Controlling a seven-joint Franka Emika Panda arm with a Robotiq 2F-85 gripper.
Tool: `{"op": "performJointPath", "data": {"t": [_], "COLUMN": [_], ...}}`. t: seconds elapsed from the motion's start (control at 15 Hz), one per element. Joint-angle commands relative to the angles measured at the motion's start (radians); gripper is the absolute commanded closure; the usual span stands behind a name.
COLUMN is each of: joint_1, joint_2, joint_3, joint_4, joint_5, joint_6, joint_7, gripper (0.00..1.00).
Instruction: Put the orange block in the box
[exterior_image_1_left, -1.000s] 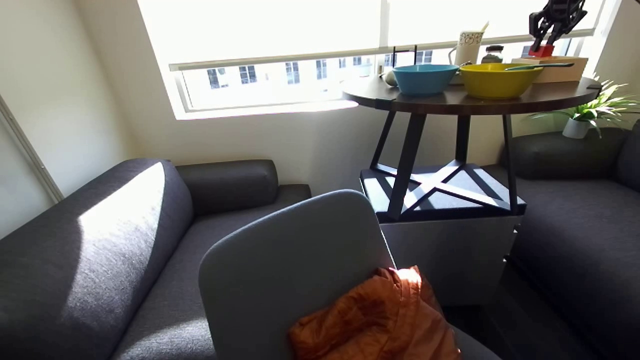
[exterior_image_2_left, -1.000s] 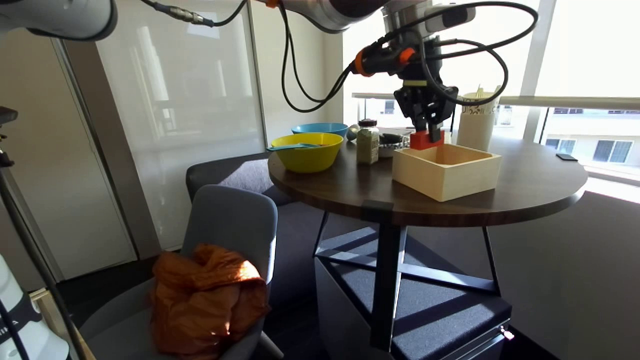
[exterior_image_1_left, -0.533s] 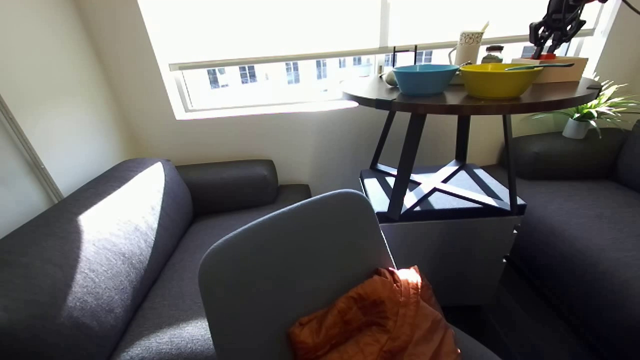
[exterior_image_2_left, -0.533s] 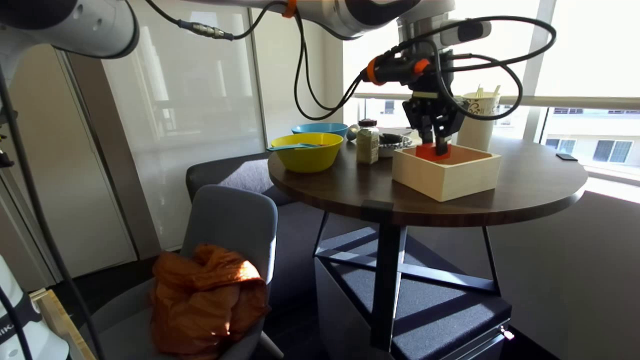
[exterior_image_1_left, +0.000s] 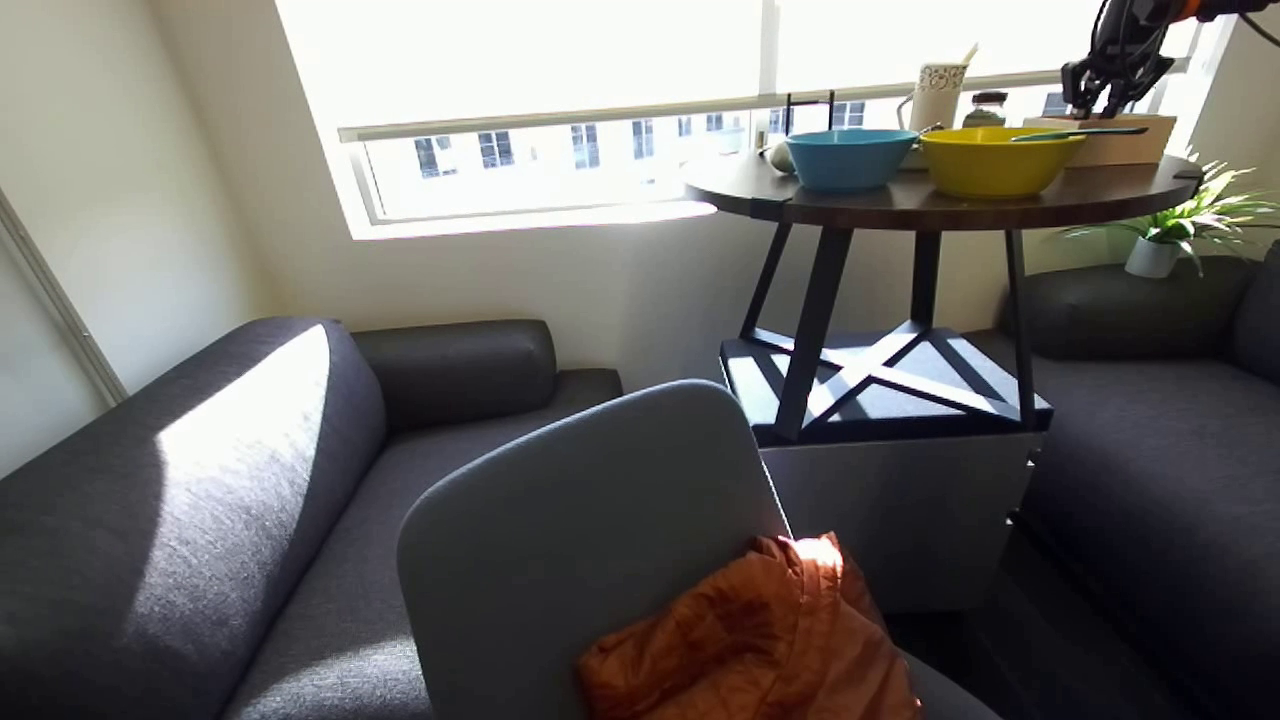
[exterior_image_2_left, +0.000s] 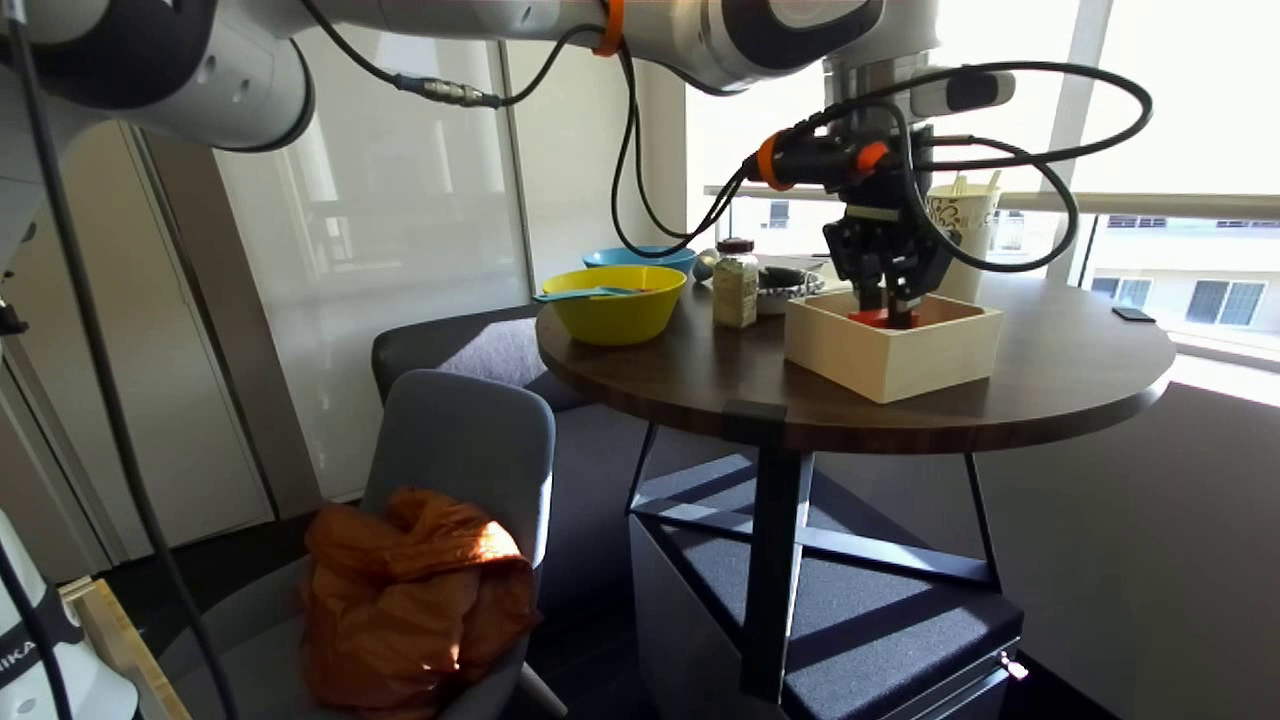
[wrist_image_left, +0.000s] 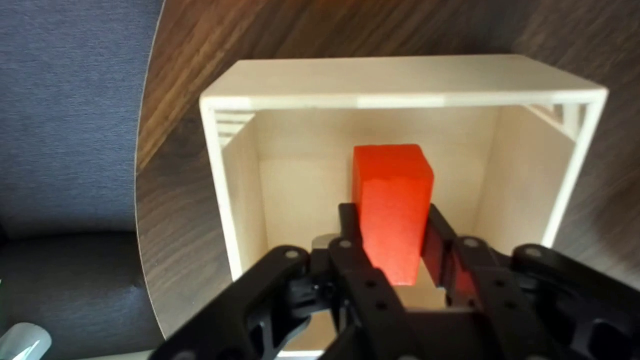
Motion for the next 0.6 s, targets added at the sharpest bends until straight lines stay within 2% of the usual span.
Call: {"op": "performJointPath", "data": {"t": [0.0, 0.07, 0.27, 0.4, 0.53], "joint_1": [-0.029, -0.031, -0.024, -0.028, -0.025], "joint_2": [0.054, 0.062, 0.047, -0.020, -0.107], "joint_3": [0.028, 0.030, 0.011, 0.018, 0.015], "joint_4": [0.103, 0.113, 0.112, 0.083, 0.035], "joint_5": [-0.002, -0.004, 0.013, 0.039, 0.045], "joint_6": [-0.066, -0.081, -0.108, -0.097, -0.076], "joint_7": [0.012, 0.015, 0.026, 0.029, 0.019], "gripper": [0.55, 0.40, 0.20, 0.05, 0.00]}}
